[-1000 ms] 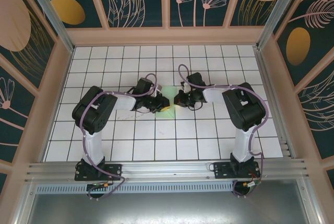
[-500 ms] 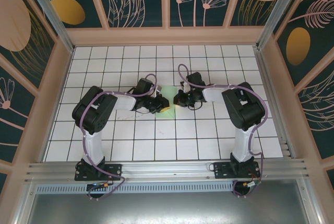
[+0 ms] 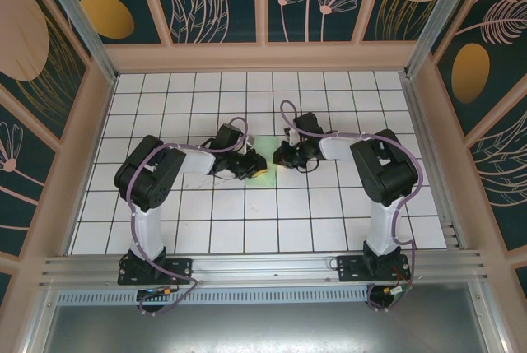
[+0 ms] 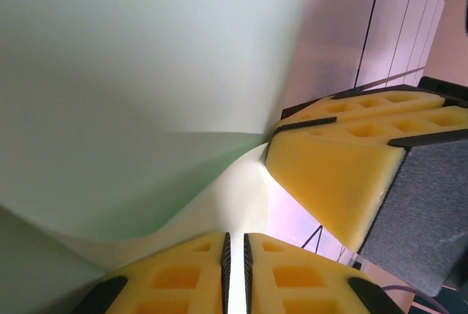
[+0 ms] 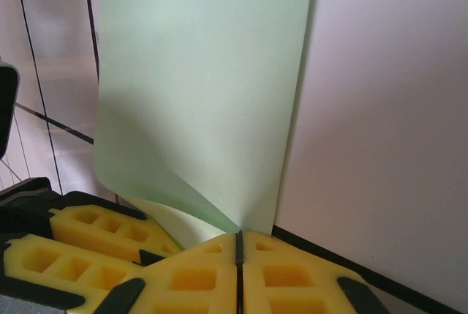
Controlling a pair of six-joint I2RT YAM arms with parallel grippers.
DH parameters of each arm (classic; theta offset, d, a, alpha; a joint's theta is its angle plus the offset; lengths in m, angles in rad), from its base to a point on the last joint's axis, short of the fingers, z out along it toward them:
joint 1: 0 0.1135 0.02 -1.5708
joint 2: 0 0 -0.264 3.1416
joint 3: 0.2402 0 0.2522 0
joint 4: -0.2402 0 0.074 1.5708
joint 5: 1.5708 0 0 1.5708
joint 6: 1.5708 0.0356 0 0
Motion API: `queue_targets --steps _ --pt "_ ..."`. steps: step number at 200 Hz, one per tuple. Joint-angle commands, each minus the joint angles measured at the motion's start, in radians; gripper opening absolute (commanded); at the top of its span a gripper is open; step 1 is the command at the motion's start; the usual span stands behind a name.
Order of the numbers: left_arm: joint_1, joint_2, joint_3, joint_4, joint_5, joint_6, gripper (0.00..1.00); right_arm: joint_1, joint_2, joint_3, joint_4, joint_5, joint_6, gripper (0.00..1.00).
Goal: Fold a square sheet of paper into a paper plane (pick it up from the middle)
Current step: Fold the triangle a second time at the center of the table.
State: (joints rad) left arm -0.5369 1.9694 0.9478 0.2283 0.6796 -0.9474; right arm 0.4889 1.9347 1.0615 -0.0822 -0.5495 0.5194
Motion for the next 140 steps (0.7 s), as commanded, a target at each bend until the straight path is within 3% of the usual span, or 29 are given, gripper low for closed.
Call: queue_targets --steps 1,47,140 --pt "-0.003 0.022 -0.032 -0.058 -0.052 -0.017 0.17 -0.027 -0.029 0.029 -0.042 0.052 -0.018 0.16" --pt "-0.003 0.022 -0.044 -0.057 -0.075 -0.041 0.15 -0.016 -0.114 -0.002 -0.056 0.123 -0.021 0.19" --pt "-0.003 0.017 -0.049 -0.063 -0.091 -0.054 0.12 0.053 -0.054 0.012 -0.025 0.069 -0.002 0.05"
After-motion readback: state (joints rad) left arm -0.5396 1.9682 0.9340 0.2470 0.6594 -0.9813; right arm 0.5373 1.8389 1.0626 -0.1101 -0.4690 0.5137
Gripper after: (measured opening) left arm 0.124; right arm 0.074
